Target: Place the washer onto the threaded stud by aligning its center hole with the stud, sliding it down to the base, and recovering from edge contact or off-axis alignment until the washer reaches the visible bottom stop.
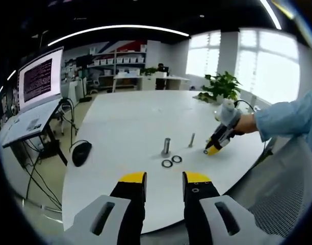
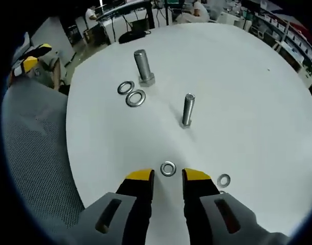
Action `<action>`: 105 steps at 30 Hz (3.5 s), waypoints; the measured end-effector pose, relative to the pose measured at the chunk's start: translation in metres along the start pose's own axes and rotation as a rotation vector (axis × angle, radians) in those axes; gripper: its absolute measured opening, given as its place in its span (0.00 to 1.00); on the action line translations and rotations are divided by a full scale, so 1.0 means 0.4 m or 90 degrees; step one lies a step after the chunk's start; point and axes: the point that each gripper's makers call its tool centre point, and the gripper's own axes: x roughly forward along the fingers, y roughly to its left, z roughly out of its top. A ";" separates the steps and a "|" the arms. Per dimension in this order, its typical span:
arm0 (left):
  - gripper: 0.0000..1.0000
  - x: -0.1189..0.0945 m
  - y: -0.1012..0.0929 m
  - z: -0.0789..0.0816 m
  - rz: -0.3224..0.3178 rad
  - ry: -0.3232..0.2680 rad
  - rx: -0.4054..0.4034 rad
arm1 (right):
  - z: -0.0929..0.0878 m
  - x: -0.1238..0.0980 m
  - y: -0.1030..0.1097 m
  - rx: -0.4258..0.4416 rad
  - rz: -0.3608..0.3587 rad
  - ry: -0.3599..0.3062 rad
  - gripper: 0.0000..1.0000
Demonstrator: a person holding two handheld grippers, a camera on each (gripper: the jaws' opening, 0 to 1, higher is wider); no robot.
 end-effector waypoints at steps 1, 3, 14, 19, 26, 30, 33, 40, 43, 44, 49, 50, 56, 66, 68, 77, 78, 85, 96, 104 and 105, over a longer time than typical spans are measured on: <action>0.26 0.000 0.000 0.000 0.000 0.000 0.000 | 0.004 -0.001 0.000 -0.001 -0.002 -0.006 0.24; 0.26 0.000 -0.001 -0.002 0.000 0.003 0.001 | 0.002 0.000 -0.002 0.011 -0.008 -0.007 0.24; 0.26 0.000 -0.001 -0.005 0.001 0.006 0.006 | 0.001 0.001 0.005 -0.030 -0.049 -0.031 0.23; 0.25 0.002 -0.008 -0.013 -0.007 0.017 0.015 | 0.006 0.004 0.017 -0.042 -0.046 -0.031 0.20; 0.25 0.002 -0.006 -0.016 -0.006 0.021 0.017 | 0.004 0.003 0.022 -0.062 -0.039 -0.027 0.16; 0.25 0.002 -0.005 -0.015 -0.005 0.019 0.016 | 0.004 0.002 0.023 -0.060 -0.035 -0.035 0.16; 0.25 0.002 -0.004 -0.014 -0.003 0.019 0.015 | 0.004 0.002 0.021 -0.061 -0.036 -0.037 0.15; 0.25 0.002 -0.005 -0.015 -0.005 0.019 0.016 | 0.005 0.003 0.021 -0.063 -0.039 -0.039 0.14; 0.25 0.002 -0.005 -0.014 -0.004 0.019 0.016 | 0.006 0.003 0.018 -0.064 -0.043 -0.038 0.14; 0.25 0.002 -0.005 -0.014 -0.004 0.018 0.016 | 0.006 0.003 0.015 -0.066 -0.047 -0.038 0.14; 0.25 0.002 -0.004 -0.013 -0.002 0.017 0.014 | 0.007 0.002 0.009 -0.081 -0.058 -0.037 0.14; 0.25 0.002 -0.004 -0.014 -0.002 0.017 0.014 | 0.008 0.001 0.008 -0.081 -0.060 -0.038 0.14; 0.25 0.001 -0.003 -0.015 -0.001 0.019 0.013 | 0.021 -0.008 -0.005 -0.095 -0.074 -0.053 0.03; 0.25 0.002 -0.003 -0.016 -0.001 0.022 0.014 | 0.006 -0.064 -0.083 0.029 -0.087 -0.100 0.12; 0.25 0.003 -0.003 -0.017 -0.002 0.024 0.014 | -0.006 -0.067 -0.082 0.027 -0.076 -0.091 0.12; 0.25 0.004 -0.002 -0.022 -0.001 0.031 0.015 | -0.054 -0.051 -0.033 -0.019 -0.011 -0.021 0.17; 0.25 0.004 -0.002 -0.022 -0.001 0.031 0.014 | -0.055 -0.051 -0.034 -0.019 -0.011 -0.020 0.17; 0.25 0.004 -0.003 -0.021 -0.001 0.032 0.014 | -0.073 -0.039 -0.026 -0.037 -0.008 0.005 0.20; 0.25 0.004 -0.002 -0.020 0.000 0.029 0.013 | -0.073 -0.032 -0.022 -0.112 -0.025 0.029 0.15; 0.25 0.004 -0.003 -0.019 -0.001 0.028 0.015 | -0.070 -0.033 -0.027 -0.101 -0.033 0.022 0.15; 0.25 0.003 -0.003 -0.019 -0.001 0.027 0.014 | -0.068 -0.034 -0.028 -0.102 -0.036 0.021 0.15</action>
